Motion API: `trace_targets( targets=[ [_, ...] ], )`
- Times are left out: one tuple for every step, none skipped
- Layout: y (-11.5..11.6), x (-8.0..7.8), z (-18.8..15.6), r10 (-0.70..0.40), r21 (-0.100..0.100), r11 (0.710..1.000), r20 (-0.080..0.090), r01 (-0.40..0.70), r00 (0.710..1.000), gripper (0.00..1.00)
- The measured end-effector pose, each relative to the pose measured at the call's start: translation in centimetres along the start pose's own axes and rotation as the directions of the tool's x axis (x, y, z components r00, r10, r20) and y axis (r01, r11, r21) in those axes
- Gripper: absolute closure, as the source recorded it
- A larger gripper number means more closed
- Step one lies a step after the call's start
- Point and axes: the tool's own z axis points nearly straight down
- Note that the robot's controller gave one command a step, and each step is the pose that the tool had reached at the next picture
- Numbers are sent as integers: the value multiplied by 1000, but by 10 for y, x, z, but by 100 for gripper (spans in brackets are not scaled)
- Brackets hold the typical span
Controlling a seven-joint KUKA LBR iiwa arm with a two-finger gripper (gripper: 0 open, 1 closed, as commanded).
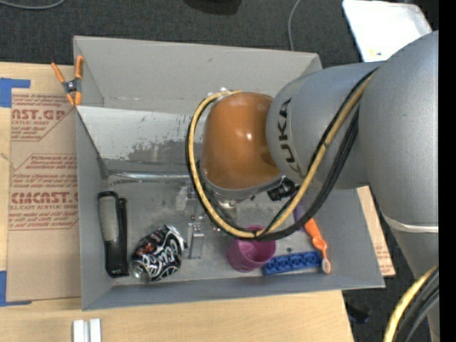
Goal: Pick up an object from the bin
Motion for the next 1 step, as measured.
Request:
trace_targets(
  targets=[
    [-1, -2, -4, 2, -1, 1000, 7, -2, 1000, 0]
  ],
)
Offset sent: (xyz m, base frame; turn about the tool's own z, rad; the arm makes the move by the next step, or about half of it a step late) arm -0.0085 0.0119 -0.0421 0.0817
